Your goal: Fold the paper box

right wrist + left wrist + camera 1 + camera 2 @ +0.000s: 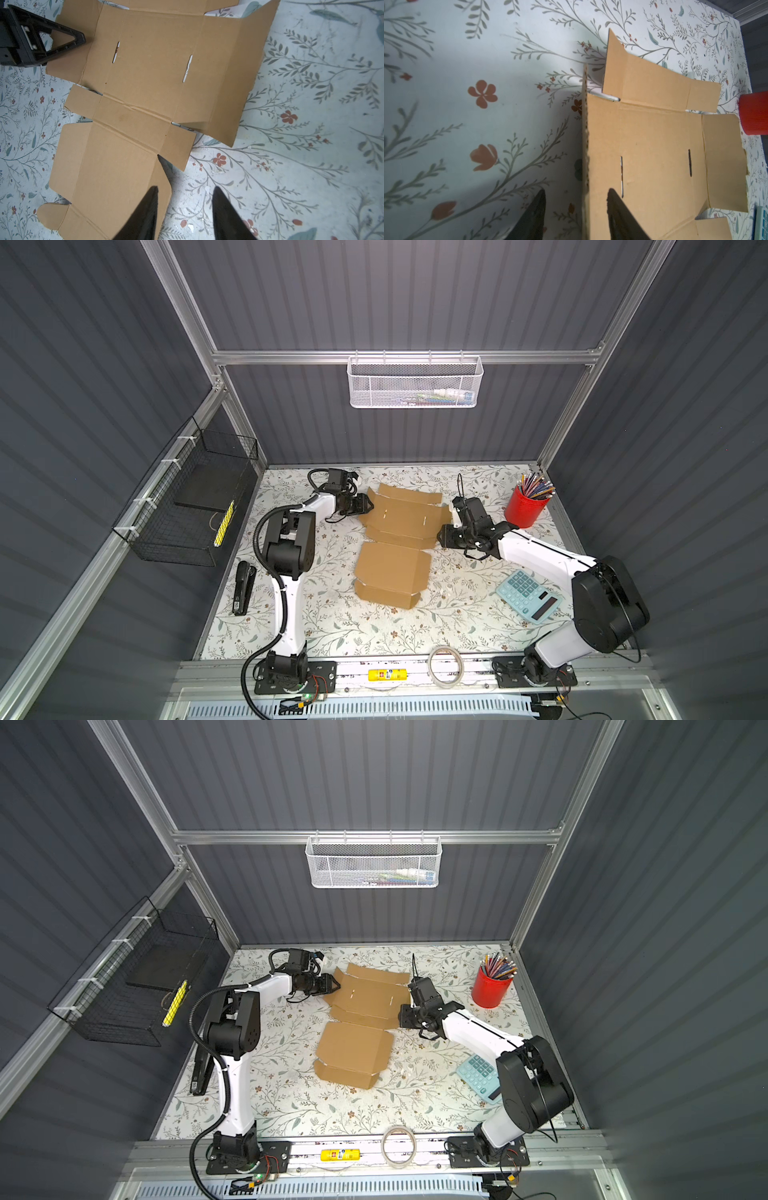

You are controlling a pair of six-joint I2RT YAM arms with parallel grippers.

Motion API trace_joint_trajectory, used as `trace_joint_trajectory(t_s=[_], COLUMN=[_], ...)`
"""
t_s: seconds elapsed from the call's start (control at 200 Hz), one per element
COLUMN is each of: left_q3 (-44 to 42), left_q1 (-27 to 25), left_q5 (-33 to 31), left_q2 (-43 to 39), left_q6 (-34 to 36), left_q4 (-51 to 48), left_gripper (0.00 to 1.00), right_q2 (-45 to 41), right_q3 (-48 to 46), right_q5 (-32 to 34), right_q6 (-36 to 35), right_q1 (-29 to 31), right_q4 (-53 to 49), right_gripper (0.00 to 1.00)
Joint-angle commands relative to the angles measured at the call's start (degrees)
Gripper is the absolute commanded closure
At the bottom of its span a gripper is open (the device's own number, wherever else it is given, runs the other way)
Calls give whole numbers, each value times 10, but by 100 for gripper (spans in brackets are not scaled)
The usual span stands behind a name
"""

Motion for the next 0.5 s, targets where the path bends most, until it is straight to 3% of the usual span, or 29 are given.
trace_joint_trajectory(t_s=[0.0,0.495], left_q3=[33,46], left_q1=[-7,-13], left_q5=[12,-6], left_q2=[24,51], left_q6=[19,9], left_q4=[-21,-5], left_gripper=[55,70], right_q2=[5,27], right_q3=[-10,-19], right_q5=[-8,-22], right_q6=[9,26], right_q1=[3,4], right_q4=[10,30], right_gripper=[55,55])
